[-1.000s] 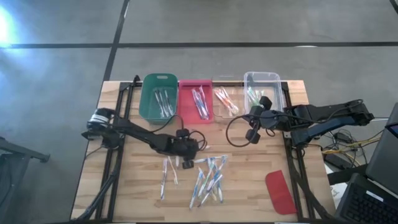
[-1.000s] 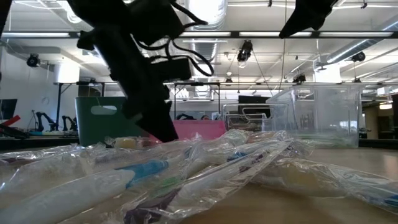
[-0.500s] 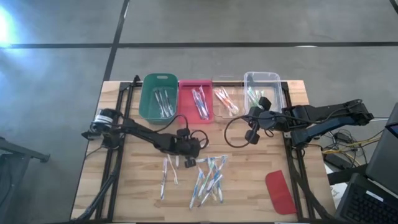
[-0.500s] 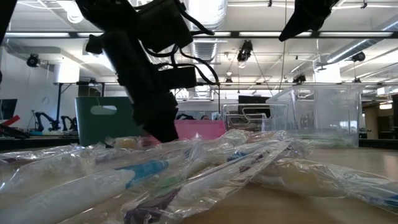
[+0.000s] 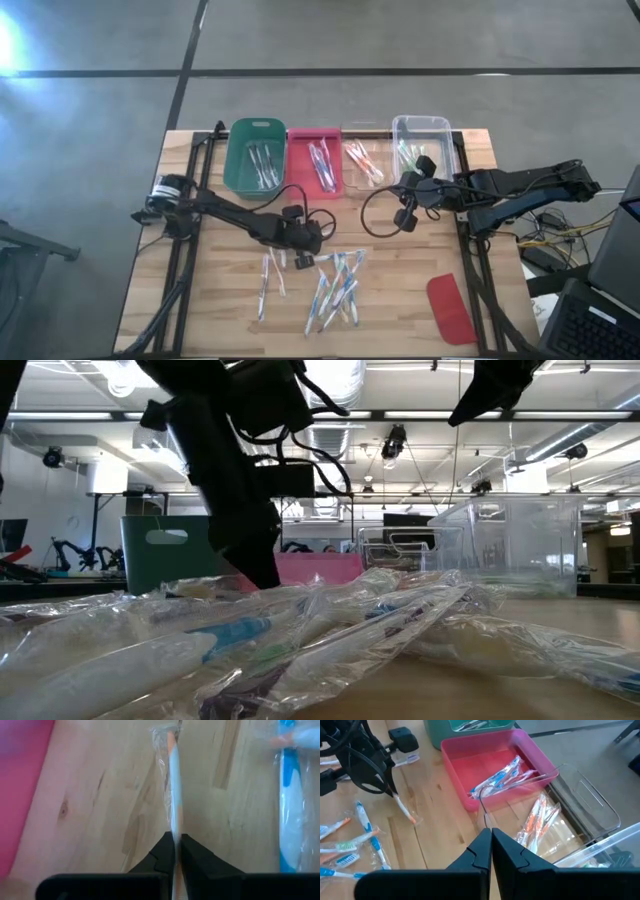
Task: Pick & Place Toothbrushes
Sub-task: Put the orange toothbrush into the transparent bin
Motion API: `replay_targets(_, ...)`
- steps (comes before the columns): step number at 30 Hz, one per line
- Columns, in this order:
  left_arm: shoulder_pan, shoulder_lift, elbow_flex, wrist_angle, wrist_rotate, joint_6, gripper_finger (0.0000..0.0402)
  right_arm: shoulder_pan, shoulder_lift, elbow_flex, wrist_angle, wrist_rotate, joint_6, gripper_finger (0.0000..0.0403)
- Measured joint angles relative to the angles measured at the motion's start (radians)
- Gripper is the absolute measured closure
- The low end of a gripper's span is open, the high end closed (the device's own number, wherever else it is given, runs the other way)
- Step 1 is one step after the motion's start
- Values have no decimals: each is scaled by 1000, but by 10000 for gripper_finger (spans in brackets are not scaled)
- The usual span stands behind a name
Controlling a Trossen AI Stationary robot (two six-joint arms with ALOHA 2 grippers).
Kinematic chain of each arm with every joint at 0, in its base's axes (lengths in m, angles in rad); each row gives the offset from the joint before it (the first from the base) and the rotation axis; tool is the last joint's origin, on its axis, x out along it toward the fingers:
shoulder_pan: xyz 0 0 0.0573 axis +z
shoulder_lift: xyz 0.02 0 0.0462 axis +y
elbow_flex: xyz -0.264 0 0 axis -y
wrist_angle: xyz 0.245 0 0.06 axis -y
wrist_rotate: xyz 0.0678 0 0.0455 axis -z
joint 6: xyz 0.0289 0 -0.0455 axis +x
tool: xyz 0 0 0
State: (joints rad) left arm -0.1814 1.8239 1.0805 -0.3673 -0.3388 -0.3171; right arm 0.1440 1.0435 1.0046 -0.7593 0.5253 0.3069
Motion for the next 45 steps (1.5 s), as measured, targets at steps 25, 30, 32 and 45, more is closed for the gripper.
replay_targets(25,-224,-264,-40,354,-592,251,378,132,-1,-149,156,78,-30,394)
replay_targets(30,-234,-285,-156,726,-404,446,378,198,-1,-264,316,81,-48,394)
replay_targets(32,-228,-295,-204,857,-330,485,378,227,-1,-310,395,93,-47,394)
replay_targets(45,-178,-409,-414,1367,30,646,378,312,21,-562,1225,135,-214,394)
